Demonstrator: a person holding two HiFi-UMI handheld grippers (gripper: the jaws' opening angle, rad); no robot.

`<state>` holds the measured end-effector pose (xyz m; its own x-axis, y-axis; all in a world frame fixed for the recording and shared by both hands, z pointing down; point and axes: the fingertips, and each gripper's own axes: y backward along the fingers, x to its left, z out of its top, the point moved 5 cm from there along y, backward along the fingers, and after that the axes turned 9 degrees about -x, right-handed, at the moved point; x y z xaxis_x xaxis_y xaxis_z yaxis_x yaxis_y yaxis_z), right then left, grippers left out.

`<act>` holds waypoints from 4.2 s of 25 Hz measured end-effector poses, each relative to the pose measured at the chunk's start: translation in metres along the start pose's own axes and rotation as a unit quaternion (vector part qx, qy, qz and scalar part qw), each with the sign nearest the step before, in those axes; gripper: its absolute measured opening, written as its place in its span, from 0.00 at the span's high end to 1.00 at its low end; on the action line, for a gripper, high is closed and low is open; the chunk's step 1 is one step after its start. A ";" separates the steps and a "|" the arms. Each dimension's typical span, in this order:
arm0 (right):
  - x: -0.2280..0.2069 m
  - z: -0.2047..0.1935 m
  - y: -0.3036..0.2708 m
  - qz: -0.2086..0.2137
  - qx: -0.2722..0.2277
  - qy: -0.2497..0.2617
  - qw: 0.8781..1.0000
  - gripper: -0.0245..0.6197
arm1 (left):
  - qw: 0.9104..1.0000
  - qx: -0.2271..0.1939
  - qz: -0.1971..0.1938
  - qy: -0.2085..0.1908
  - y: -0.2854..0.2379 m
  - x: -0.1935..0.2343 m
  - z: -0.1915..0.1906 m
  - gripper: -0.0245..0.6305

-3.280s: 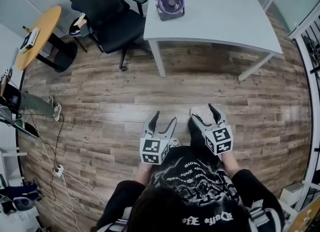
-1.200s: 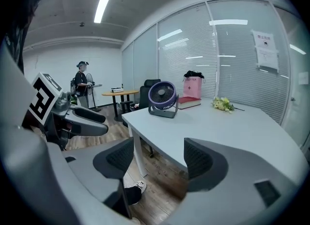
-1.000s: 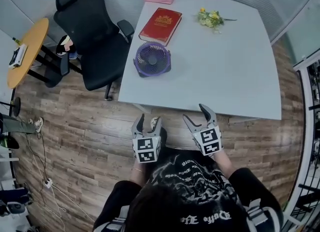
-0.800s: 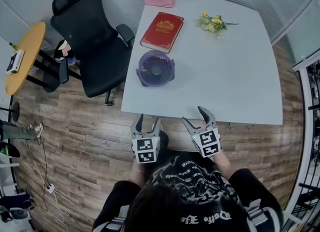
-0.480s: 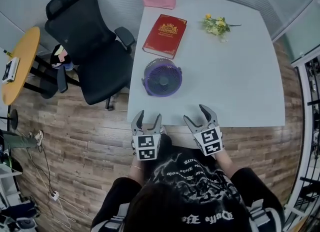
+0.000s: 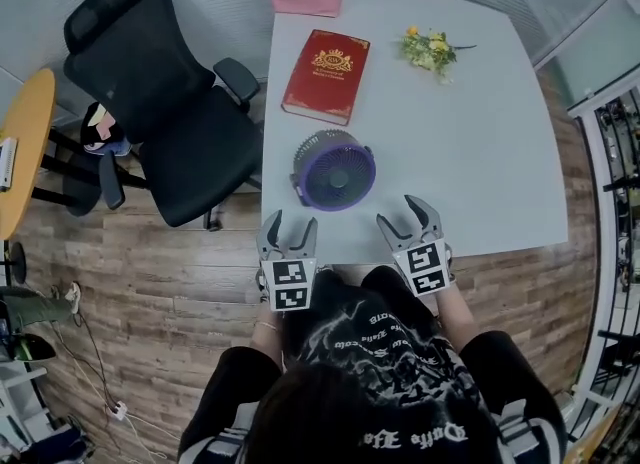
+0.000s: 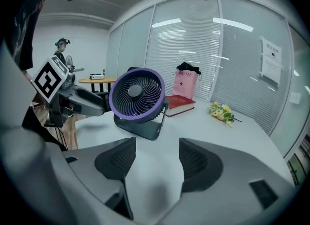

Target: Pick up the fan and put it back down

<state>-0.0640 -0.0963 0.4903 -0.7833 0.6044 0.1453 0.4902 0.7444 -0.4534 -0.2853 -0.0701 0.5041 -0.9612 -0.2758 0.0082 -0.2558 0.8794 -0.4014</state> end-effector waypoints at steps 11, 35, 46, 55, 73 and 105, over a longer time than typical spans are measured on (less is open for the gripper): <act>-0.026 0.000 -0.061 0.043 0.014 -0.004 0.999 0.52 | 0.999 0.030 -0.004 -0.008 -0.030 0.011 -0.007 0.51; -0.037 0.006 -0.151 0.181 0.023 0.014 0.983 0.55 | 0.996 0.084 0.020 -0.012 -0.092 0.021 -0.011 0.56; -0.030 0.000 -0.163 0.218 0.043 0.009 0.975 0.67 | 0.995 0.099 -0.016 -0.022 -0.104 0.015 -0.016 0.67; -0.029 0.005 -0.161 0.203 0.059 -0.022 0.977 0.71 | 0.994 0.106 -0.014 -0.029 -0.103 0.016 -0.015 0.68; -0.022 0.029 -0.095 0.140 0.023 -0.095 0.985 0.72 | 0.995 0.048 -0.080 -0.041 -0.063 0.011 0.025 0.70; -0.016 0.017 0.046 -0.011 0.025 -0.170 0.985 0.71 | 0.973 0.064 -0.199 -0.093 -0.014 -0.065 0.060 0.74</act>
<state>-0.0351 -0.0769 0.4524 -0.8805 0.4519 -0.1431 0.4587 0.7363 -0.4975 -0.2125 -0.0881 0.4542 -0.7500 -0.6609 0.0262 -0.5783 0.6360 -0.5109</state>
